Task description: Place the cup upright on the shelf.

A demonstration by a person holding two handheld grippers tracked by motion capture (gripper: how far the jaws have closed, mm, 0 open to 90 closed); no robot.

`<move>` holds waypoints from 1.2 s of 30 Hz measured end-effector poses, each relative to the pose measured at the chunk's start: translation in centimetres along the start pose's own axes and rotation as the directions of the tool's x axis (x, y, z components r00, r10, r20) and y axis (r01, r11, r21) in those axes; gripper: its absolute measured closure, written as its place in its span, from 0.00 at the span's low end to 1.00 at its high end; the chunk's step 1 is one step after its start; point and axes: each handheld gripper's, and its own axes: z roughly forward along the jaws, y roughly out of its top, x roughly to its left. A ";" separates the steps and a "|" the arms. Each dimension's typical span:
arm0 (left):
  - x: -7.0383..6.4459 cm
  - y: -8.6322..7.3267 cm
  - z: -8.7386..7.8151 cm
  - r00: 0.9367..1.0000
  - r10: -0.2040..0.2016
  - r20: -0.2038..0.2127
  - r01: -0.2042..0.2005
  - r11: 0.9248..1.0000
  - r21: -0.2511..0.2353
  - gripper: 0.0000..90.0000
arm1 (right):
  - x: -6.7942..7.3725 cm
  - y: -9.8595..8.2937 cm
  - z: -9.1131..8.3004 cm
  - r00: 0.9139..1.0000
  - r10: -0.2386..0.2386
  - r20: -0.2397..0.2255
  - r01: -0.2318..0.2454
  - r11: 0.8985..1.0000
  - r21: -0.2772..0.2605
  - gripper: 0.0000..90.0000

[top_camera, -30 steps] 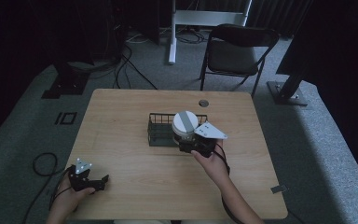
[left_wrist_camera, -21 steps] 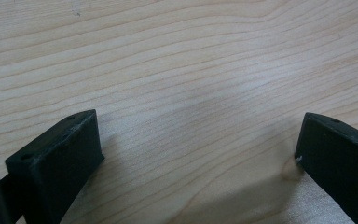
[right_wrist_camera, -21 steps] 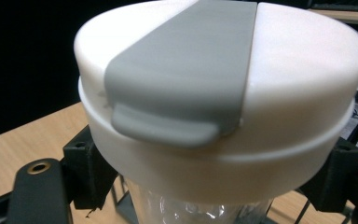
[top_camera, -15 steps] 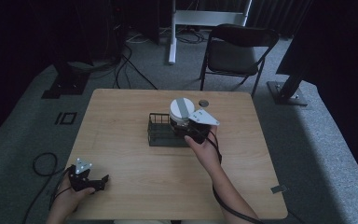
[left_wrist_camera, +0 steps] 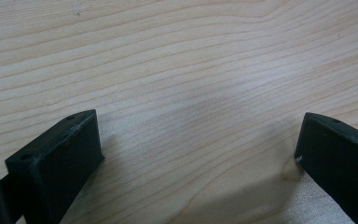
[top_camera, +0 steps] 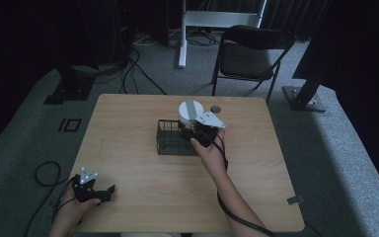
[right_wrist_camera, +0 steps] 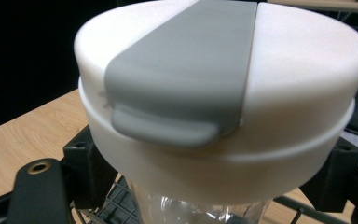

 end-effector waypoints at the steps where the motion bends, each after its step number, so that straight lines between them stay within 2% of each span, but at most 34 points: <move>1: 0.0 0.0 0.0 1.000 0.001 0.000 -0.001 1.000 0.000 0.01 | 0.0 -0.1 0.1 1.000 0.004 0.005 -0.004 1.000 0.004 0.21; 15: 0.0 0.0 0.0 1.000 0.001 0.000 -0.001 1.000 0.000 0.01 | 0.5 -1.7 1.9 0.998 0.015 0.054 -0.018 0.998 0.052 0.21; 18: 0.0 0.0 0.0 1.000 0.002 0.000 -0.002 1.000 0.000 0.01 | 0.7 -2.0 2.3 0.997 0.026 0.075 -0.030 0.998 0.058 0.21; 20: 0.0 0.0 0.0 1.000 0.001 0.000 -0.001 1.000 -0.001 0.01 | 0.7 -2.2 2.5 0.996 0.013 0.093 -0.019 0.998 0.066 0.21; 26: 0.1 0.0 0.0 1.000 -0.002 0.004 0.002 1.000 -0.002 0.01 | 0.6 -2.8 3.2 0.993 0.042 0.108 -0.050 0.996 0.080 0.21; 36: 0.1 0.0 0.0 1.000 -0.002 0.005 0.002 1.000 -0.002 0.01 | 0.8 -3.3 3.8 0.990 0.043 0.131 -0.059 0.991 0.118 0.21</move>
